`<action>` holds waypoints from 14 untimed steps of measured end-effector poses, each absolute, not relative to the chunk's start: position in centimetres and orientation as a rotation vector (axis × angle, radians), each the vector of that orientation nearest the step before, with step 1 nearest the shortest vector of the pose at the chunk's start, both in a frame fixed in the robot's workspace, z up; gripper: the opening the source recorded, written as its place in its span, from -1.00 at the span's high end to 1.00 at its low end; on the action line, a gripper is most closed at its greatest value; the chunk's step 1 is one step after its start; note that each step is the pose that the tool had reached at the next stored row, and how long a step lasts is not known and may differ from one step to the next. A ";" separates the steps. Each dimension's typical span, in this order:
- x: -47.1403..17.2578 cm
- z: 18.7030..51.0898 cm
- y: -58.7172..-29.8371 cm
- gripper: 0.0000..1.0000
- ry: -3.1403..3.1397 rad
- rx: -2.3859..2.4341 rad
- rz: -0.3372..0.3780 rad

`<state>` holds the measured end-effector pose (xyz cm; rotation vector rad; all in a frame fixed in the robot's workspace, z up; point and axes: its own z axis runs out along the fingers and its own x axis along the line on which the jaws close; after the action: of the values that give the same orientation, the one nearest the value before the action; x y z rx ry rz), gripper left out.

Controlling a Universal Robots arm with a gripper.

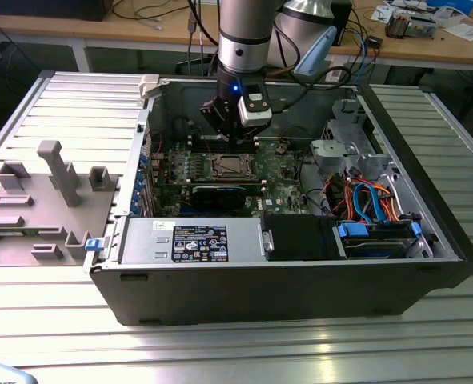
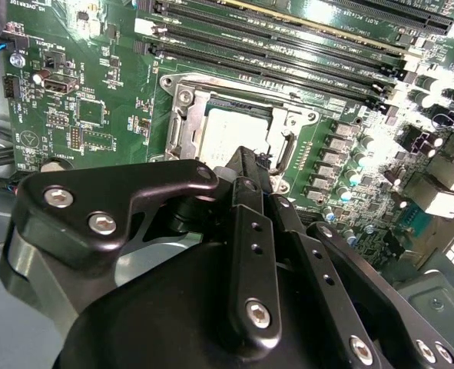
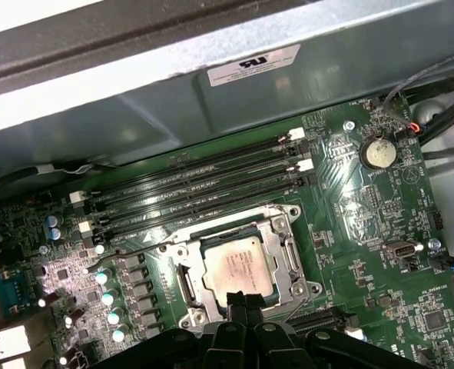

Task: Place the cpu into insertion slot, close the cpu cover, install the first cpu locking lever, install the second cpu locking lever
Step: 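Install the first cpu locking lever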

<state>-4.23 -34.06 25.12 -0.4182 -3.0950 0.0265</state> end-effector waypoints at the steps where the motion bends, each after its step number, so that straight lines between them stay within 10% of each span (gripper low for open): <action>1: -4.2 25.1 -34.1 0.79 -3.095 -0.417 0.026; 14: -4.2 25.1 -34.1 0.79 -3.099 -0.388 0.027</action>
<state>-4.23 -34.06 25.12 -0.3879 -3.0990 0.0267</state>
